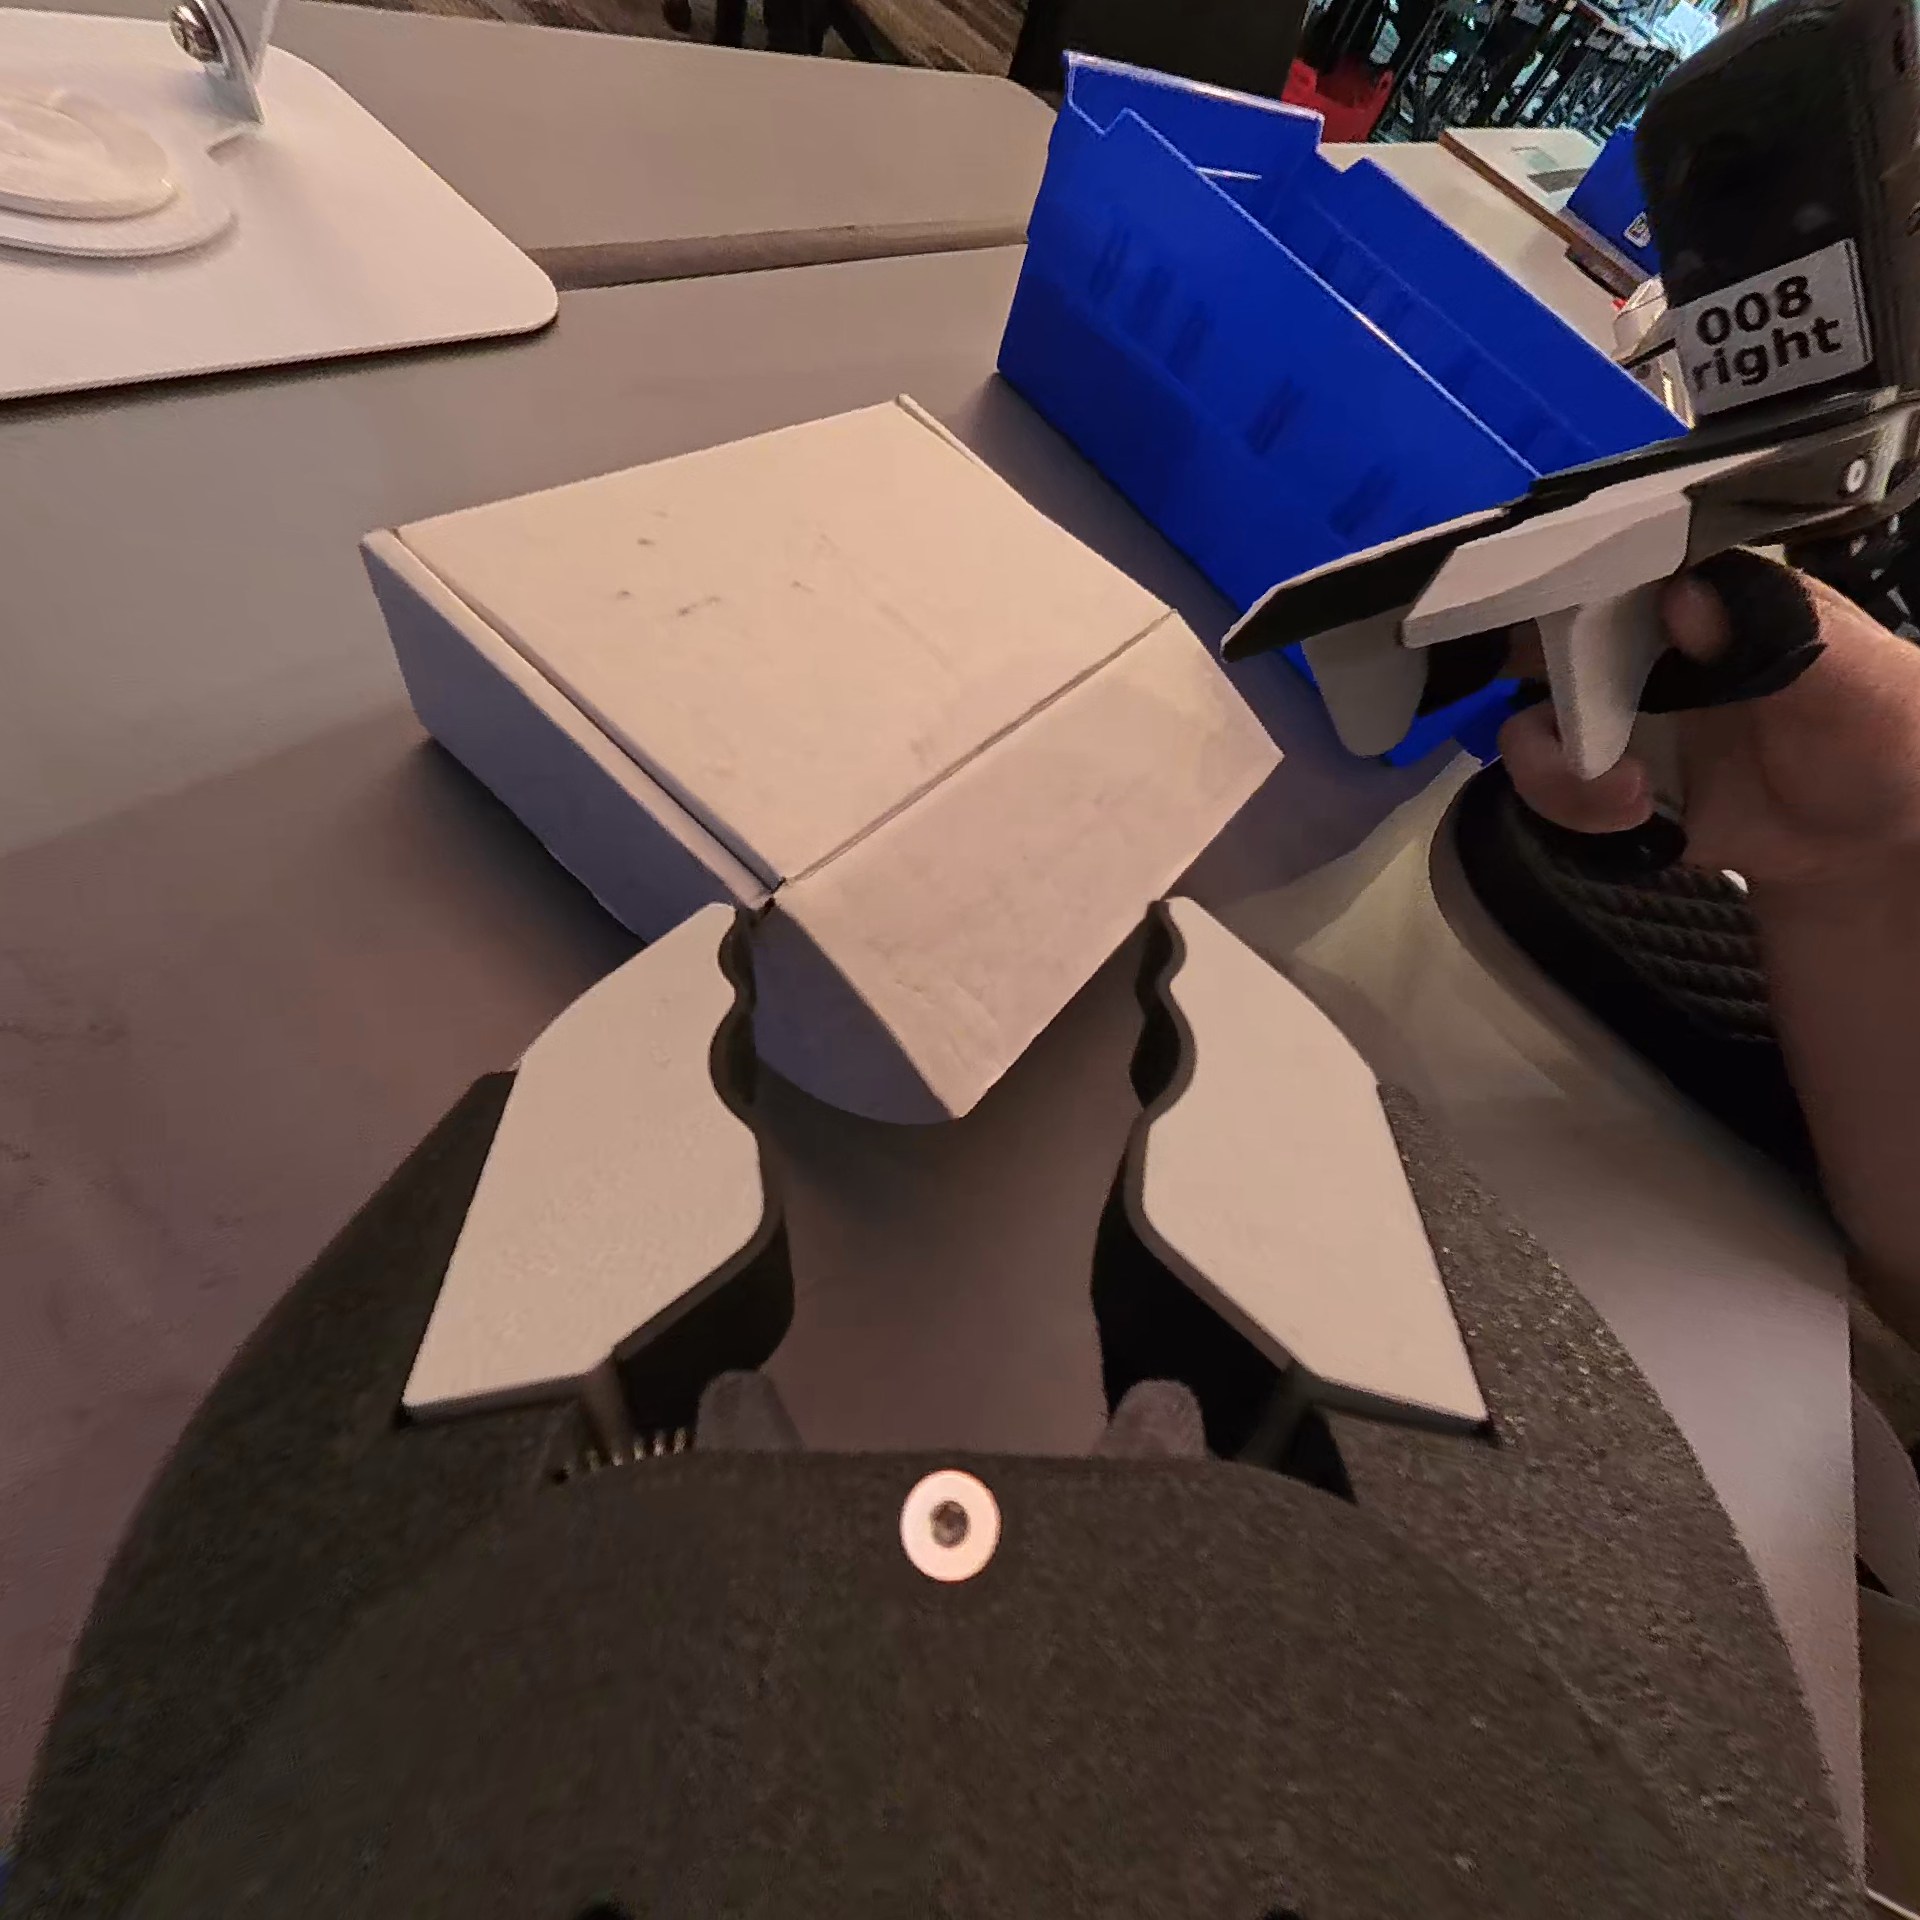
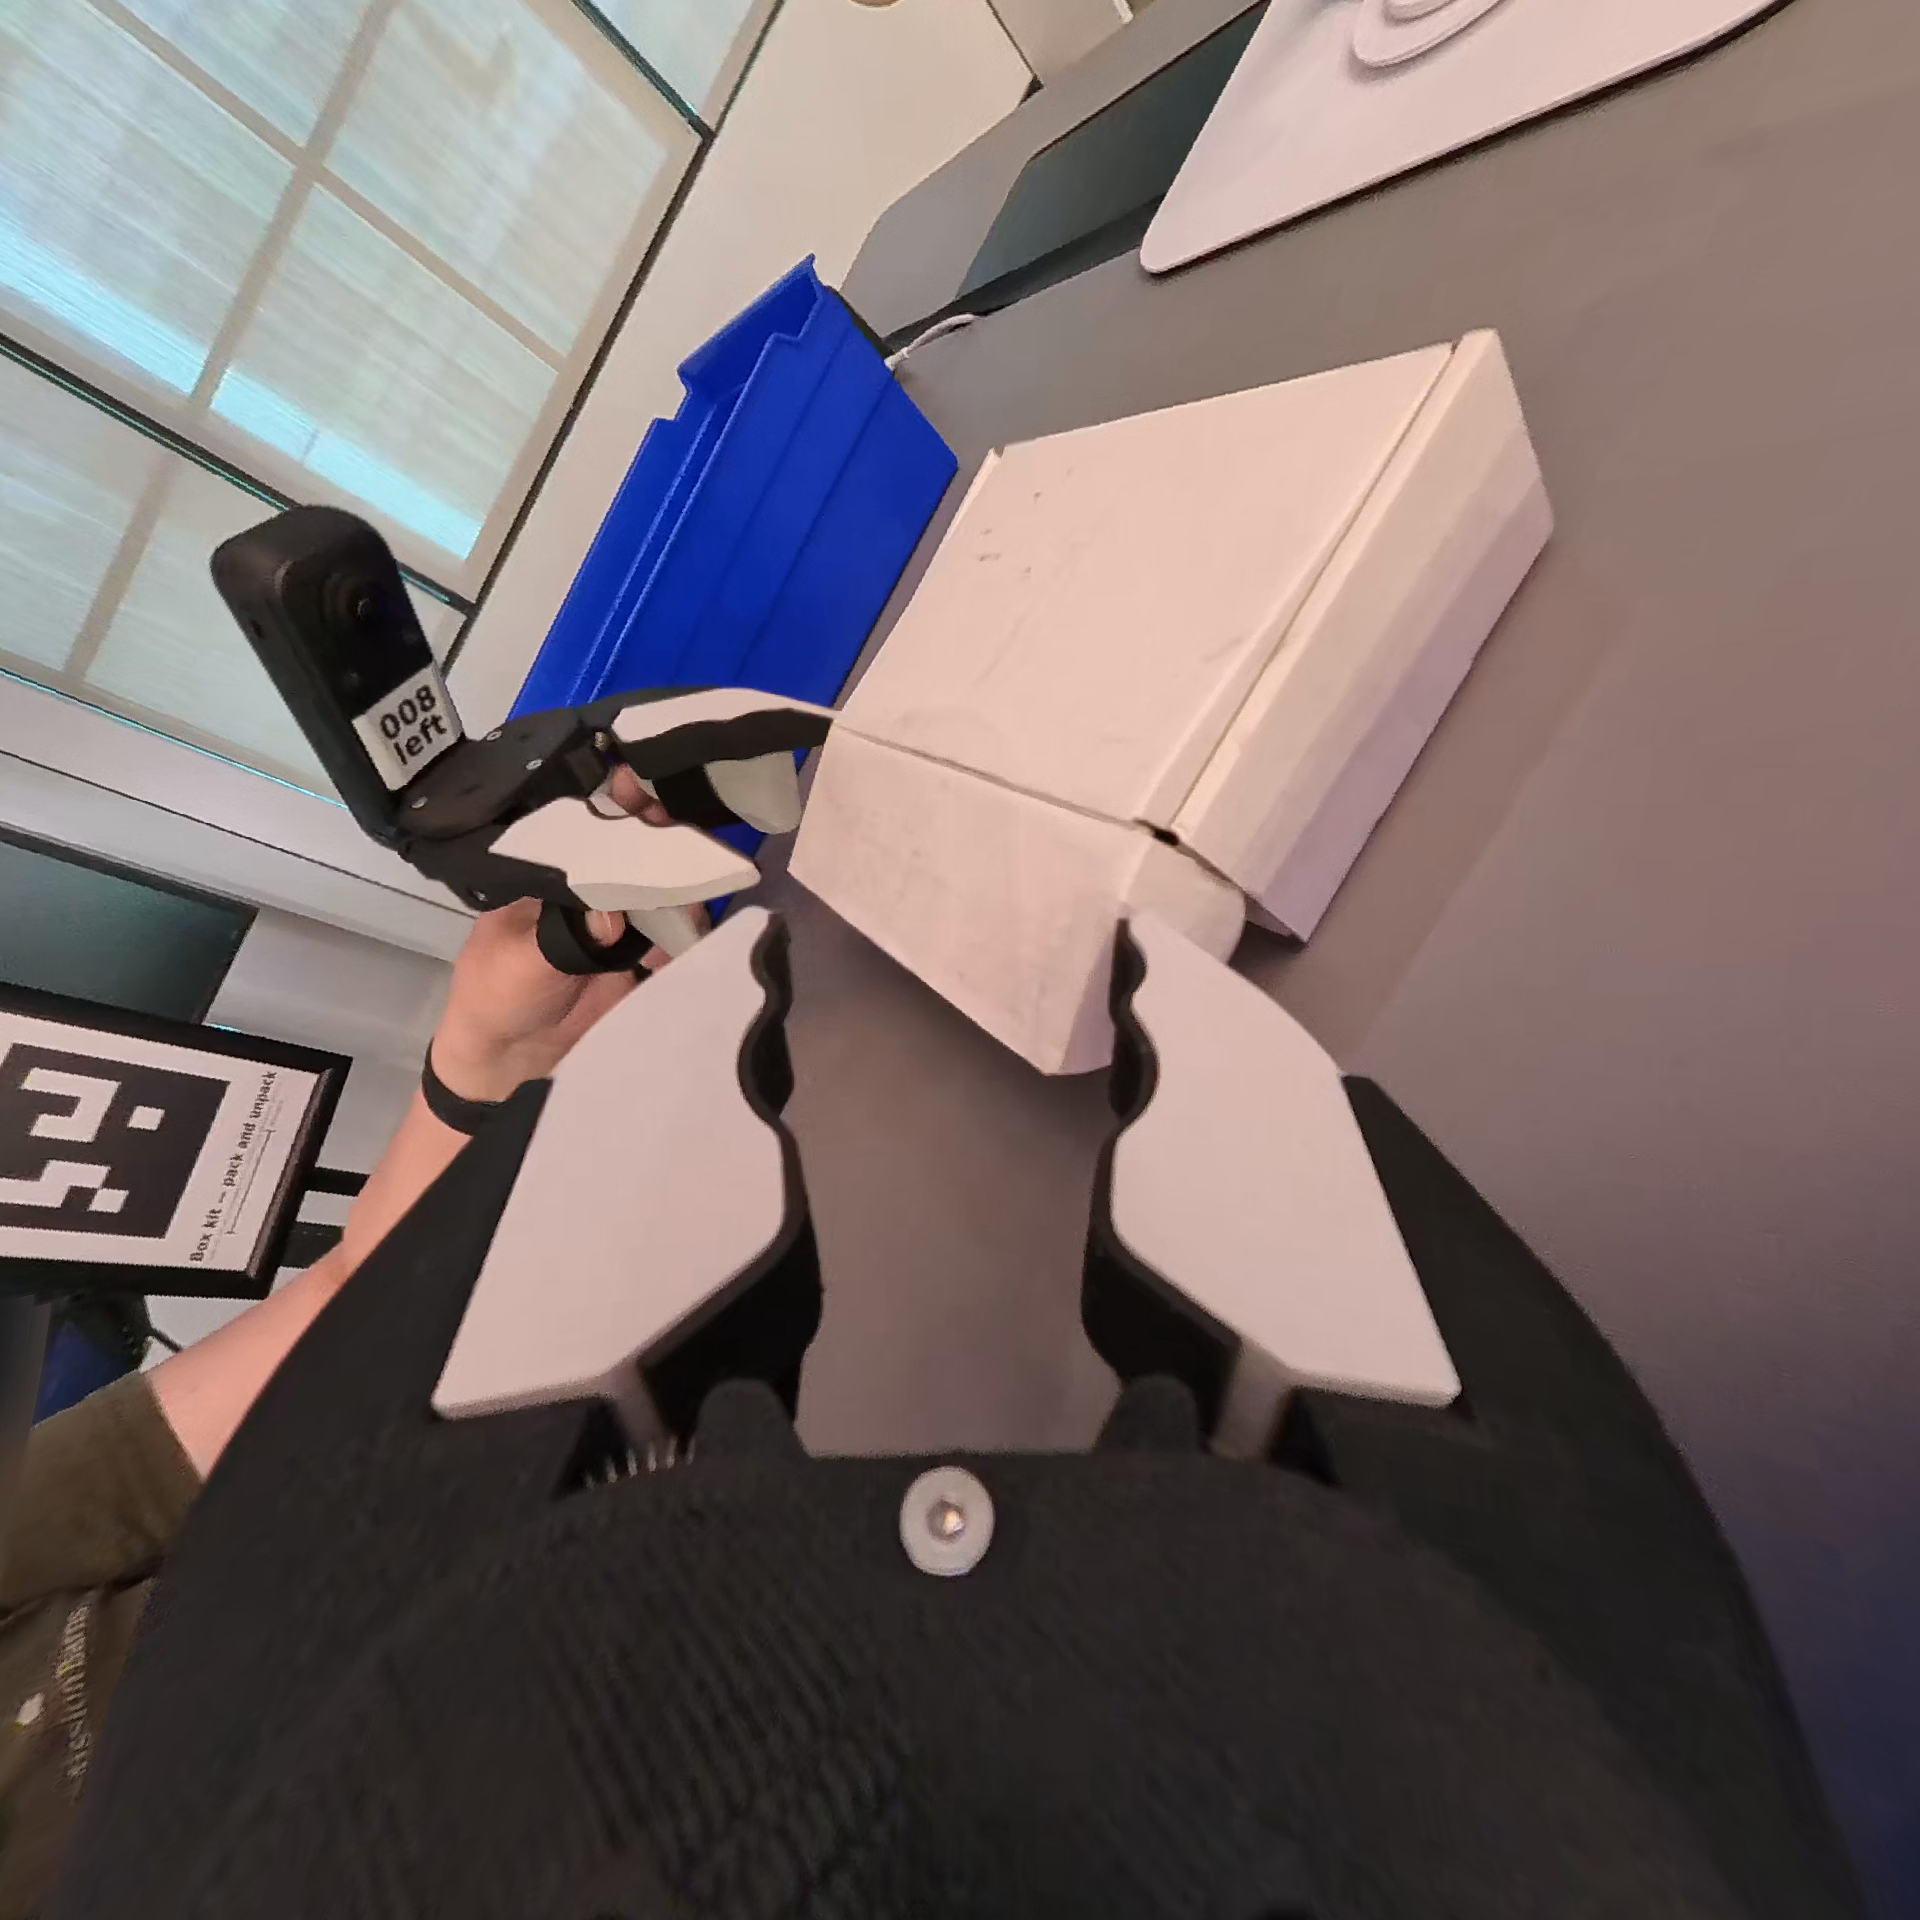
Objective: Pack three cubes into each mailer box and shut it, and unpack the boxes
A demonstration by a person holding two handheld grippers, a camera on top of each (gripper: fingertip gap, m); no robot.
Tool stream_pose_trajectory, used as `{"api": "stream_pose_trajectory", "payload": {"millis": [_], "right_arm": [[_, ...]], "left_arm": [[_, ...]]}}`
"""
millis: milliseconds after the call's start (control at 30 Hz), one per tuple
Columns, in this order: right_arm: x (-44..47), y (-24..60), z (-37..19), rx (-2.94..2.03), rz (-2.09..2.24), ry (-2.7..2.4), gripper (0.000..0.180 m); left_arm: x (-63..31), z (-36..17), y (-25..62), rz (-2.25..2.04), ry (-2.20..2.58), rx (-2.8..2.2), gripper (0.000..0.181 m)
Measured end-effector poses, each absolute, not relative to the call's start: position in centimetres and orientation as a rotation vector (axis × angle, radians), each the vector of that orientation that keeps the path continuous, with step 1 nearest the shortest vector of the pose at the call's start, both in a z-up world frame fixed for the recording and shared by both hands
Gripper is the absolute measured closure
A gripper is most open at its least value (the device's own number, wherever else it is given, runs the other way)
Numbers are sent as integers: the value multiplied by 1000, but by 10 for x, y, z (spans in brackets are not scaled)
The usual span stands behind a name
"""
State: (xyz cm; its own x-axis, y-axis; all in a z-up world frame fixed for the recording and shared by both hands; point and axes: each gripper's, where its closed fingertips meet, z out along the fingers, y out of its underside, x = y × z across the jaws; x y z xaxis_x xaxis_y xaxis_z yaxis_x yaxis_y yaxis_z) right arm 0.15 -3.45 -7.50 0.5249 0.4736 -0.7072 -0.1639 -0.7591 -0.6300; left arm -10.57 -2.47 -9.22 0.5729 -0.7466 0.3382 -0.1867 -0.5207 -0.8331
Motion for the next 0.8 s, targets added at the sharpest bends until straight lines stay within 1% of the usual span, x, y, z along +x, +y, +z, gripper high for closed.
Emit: {"api": "stream_pose_trajectory", "payload": {"millis": [333,467,800], "right_arm": [[-4,-35,-85,-2158,1235,-286,117],[-5,-34,-86,-2162,1230,-290,117],[-7,-29,-92,-2170,1221,-307,125]], "left_arm": [[-107,-98,-23,-856,759,-2037,110],[-108,-99,-20,-877,741,-2037,114],[-111,-107,-10,-800,760,-2024,116]]}}
